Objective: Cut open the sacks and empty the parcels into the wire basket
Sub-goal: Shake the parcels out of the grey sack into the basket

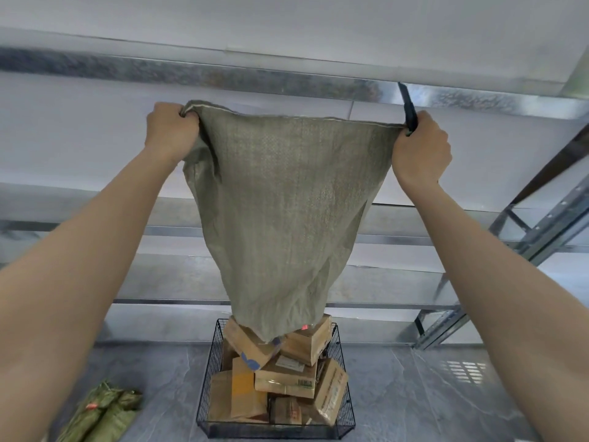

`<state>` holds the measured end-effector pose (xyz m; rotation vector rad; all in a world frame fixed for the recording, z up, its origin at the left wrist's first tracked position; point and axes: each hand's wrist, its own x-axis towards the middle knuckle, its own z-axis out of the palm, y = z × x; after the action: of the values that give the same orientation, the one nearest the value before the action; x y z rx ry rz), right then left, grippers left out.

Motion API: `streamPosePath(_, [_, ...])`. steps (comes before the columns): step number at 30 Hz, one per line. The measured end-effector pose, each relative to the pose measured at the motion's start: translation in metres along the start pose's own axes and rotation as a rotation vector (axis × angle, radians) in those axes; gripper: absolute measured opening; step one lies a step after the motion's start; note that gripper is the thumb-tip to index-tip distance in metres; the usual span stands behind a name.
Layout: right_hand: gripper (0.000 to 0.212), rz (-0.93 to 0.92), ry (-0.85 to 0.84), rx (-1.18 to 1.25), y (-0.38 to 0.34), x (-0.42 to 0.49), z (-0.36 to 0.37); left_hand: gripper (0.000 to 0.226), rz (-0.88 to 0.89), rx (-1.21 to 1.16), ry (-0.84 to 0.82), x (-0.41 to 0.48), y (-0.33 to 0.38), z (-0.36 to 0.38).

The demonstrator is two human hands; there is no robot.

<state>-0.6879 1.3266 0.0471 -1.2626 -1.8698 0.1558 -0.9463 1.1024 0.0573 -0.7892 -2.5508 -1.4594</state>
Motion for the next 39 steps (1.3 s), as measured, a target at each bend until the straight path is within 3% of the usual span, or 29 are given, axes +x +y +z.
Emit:
streamPosePath(4, [0.021, 0.008, -0.053, -0.008, 0.008, 0.000, 0.004, 0.034, -0.033, 0.101, -0.107, -0.002, -0.008, 0.003])
streamPosePath(20, [0.023, -0.059, 0.004, -0.042, -0.002, 0.013, -0.006, 0.030, 0.022, 0.165, -0.082, 0.010, -0.004, -0.009])
streamPosePath(25, [0.023, -0.086, -0.283, -0.237, -0.009, 0.019, -0.012, 0.019, 0.020, 0.421, -0.227, 0.013, -0.009, -0.012])
streamPosePath(29, [0.021, -0.089, -0.392, -0.290, -0.010, 0.021, -0.013, 0.013, 0.048, 0.465, -0.312, 0.012, -0.011, -0.013])
streamPosePath(32, [0.020, -0.118, -0.504, -0.320, -0.014, 0.016, -0.015, 0.028, 0.042, 0.443, -0.392, 0.010, -0.012, -0.013])
streamPosePath(36, [0.027, -0.186, -0.554, -0.258, -0.015, 0.011, -0.017, 0.026, 0.084, 0.335, -0.481, 0.005, -0.012, -0.018])
streamPosePath(39, [0.018, -0.206, -0.498, -0.212, -0.013, 0.004, -0.019, 0.028, 0.092, 0.247, -0.582, 0.001, -0.016, -0.027])
